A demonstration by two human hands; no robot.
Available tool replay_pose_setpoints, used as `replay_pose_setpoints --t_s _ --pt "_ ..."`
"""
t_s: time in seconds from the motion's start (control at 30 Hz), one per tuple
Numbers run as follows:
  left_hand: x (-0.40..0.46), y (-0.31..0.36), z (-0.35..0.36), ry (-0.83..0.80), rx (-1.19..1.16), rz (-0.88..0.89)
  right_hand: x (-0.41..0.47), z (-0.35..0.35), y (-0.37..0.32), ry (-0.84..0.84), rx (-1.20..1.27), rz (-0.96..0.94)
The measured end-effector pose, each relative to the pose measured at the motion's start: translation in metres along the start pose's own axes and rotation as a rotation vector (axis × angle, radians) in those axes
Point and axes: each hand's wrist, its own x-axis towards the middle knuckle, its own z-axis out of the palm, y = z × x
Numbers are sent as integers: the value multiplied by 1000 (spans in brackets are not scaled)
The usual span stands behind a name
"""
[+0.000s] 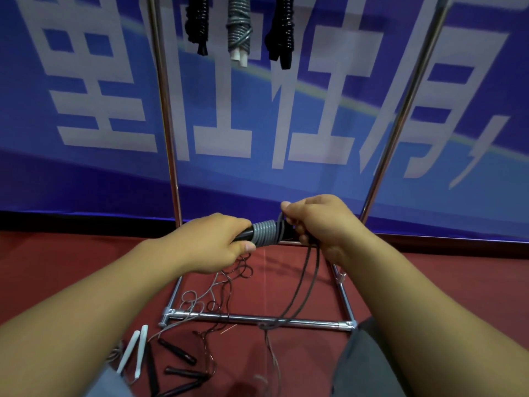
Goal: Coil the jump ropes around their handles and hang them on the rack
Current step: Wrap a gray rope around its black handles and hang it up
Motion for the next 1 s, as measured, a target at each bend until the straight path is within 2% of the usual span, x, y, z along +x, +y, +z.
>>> replay_pose_setpoints --t_s 0.17,0.27,0.47,0.7,1.0 --pt "-1 5 3 -25 -22 24 1 -6 3 158 -524 -351" --pt "-1 5 4 -44 -65 35 1 -6 4 153 -621 -480" --pt "-5 4 3 -99 -182 72 5 -5 7 76 -548 -527" --pt "-15 2 -5 -139 -181 105 9 -7 9 0 -524 -485" --pt "-26 5 -13 -242 -595 112 7 -7 3 -151 -101 -276"
